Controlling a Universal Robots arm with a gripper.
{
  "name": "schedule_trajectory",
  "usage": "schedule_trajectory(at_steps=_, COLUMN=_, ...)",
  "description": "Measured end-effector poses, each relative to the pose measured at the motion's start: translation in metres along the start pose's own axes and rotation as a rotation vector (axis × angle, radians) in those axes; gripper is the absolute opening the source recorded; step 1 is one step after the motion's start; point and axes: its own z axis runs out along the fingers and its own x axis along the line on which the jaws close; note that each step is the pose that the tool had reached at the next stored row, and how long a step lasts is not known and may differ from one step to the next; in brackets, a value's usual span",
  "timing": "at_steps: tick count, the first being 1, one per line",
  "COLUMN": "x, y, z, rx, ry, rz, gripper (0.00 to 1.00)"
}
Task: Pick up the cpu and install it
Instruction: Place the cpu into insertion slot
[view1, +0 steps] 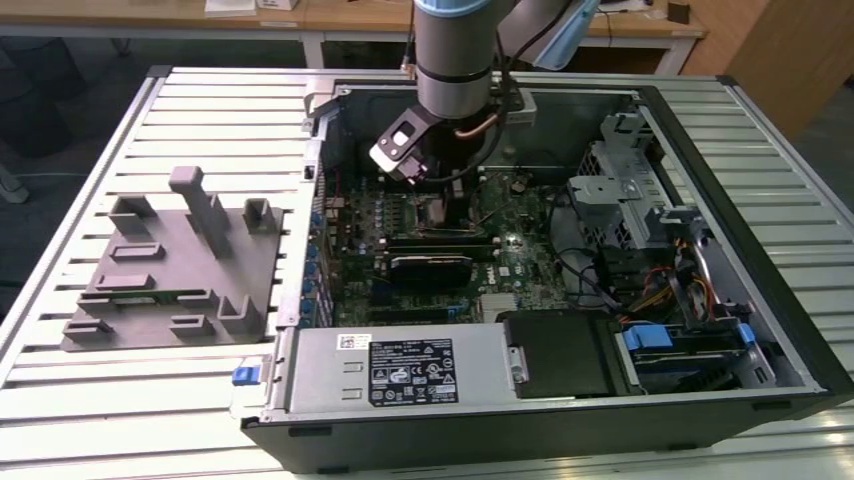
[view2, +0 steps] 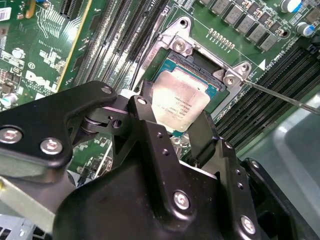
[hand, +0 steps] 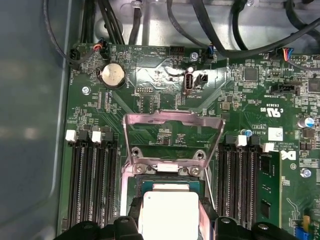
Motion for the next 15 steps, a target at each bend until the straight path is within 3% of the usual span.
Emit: schedule_trajectory(at_steps=15, x=0.0020, y=-0.0005, z=0.0064, rx=0.0005, ry=-0.0011, rz=0.007, gripper=0.53)
